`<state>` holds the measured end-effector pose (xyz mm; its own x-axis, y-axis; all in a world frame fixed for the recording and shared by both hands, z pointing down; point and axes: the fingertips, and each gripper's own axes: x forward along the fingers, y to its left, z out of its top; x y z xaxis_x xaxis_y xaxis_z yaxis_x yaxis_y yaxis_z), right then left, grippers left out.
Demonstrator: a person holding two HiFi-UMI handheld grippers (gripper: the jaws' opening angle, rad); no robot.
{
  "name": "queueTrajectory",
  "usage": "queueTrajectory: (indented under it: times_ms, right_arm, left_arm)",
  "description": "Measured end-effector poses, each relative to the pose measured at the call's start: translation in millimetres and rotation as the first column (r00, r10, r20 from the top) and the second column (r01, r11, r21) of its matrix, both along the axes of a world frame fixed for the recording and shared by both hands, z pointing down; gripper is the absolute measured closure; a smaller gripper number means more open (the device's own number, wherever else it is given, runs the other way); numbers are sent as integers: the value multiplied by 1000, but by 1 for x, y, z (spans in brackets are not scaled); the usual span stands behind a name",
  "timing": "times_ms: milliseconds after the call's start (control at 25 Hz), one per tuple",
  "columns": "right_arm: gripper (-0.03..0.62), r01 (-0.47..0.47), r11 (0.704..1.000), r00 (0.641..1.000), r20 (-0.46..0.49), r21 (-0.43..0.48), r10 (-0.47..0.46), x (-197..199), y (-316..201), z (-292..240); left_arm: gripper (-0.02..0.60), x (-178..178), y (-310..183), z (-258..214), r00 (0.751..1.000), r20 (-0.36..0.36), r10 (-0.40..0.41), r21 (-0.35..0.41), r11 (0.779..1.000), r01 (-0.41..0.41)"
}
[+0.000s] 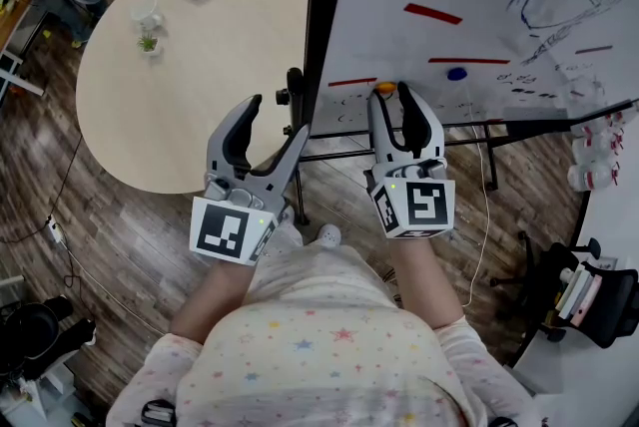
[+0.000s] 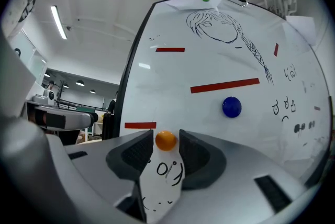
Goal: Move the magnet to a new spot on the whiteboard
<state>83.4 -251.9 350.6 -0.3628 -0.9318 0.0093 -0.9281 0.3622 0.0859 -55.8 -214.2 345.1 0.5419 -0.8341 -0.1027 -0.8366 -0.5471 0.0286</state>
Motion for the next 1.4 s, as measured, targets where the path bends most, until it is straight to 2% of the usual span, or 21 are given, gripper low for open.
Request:
queueTrajectory:
  times_ms: [880, 1160, 1400]
  right_arm:
    - [467, 12, 997, 1000, 13, 77, -13, 10, 15, -32]
    - [488, 8, 996, 1000, 15, 87, -9, 15, 26, -38]
    - [523, -12, 995, 1000, 17, 95, 11, 23, 35, -46]
  left_arm:
    - [328, -7, 7, -20, 999, 8, -39, 55, 998, 39]
    - [394, -12, 13, -29, 998, 15, -61, 81, 995, 59]
    - [413, -8, 16, -29, 999, 13, -52, 77, 996, 50]
